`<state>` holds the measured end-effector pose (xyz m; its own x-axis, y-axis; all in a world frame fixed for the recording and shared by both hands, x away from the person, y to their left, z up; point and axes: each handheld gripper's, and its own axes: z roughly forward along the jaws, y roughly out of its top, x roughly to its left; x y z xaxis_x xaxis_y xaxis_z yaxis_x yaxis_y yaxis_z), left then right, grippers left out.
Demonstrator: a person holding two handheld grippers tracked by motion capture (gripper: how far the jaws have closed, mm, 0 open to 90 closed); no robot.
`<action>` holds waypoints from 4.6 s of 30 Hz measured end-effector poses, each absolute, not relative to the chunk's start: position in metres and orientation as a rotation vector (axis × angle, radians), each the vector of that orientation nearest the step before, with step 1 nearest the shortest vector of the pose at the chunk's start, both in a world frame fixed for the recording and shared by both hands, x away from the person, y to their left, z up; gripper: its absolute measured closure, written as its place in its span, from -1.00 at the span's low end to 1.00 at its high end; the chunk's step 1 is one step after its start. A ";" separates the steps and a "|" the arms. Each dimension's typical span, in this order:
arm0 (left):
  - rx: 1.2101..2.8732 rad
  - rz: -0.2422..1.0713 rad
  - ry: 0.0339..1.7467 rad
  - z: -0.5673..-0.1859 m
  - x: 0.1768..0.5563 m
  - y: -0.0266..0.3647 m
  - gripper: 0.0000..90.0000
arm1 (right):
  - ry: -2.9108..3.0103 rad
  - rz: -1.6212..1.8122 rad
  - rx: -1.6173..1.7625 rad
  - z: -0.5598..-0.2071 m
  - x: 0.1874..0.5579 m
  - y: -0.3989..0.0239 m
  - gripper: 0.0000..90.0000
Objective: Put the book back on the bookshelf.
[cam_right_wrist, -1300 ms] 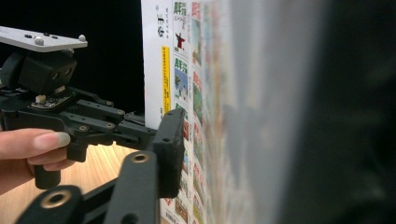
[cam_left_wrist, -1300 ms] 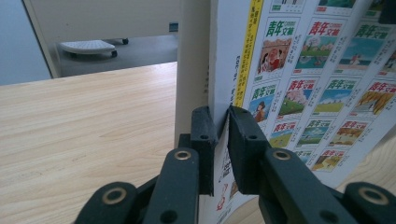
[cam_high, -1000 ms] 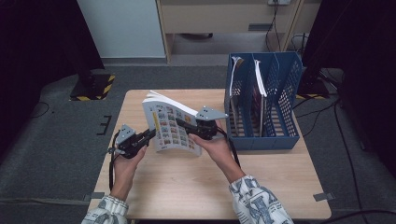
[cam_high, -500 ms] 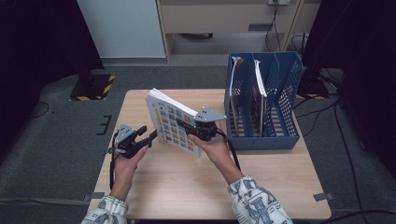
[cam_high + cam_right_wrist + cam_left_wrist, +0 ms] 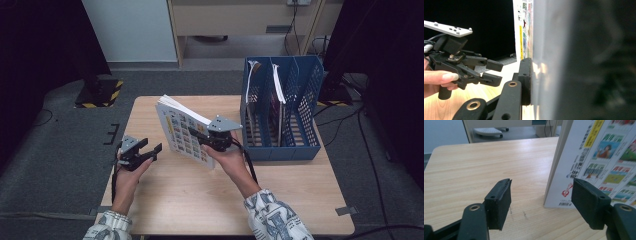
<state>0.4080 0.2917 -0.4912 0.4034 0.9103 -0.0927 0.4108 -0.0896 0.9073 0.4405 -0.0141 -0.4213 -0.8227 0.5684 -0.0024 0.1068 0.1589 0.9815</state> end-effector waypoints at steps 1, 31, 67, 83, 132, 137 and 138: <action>1.690 0.645 1.171 -0.492 0.408 0.292 -0.29 | 2.069 1.704 0.645 -0.421 0.440 -0.014 0.63; 1.723 0.667 1.161 -0.495 0.410 0.292 -0.29 | 2.043 1.691 0.652 -0.421 0.434 -0.011 0.64; 1.913 0.626 1.205 -0.510 0.409 0.279 -0.90 | 1.984 1.670 0.697 -0.394 0.428 -0.043 0.64; 1.992 0.605 1.224 -0.521 0.407 0.273 -0.90 | 1.963 1.684 0.677 -0.378 0.414 -0.060 0.64; 2.065 0.563 1.261 -0.536 0.418 0.270 -0.90 | 1.972 1.655 0.674 -0.376 0.377 -0.108 0.64; 2.064 0.561 1.263 -0.536 0.418 0.270 -0.90 | 1.967 1.651 0.684 -0.376 0.375 -0.111 0.64; 2.064 0.560 1.263 -0.536 0.418 0.270 -0.90 | 1.965 1.651 0.685 -0.376 0.375 -0.111 0.64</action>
<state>0.4177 0.2704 -0.5365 0.4458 0.8948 0.0250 0.6190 -0.3283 0.7135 0.3754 -0.1113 -0.3761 -0.7592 0.6494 -0.0432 0.0693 0.1466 0.9868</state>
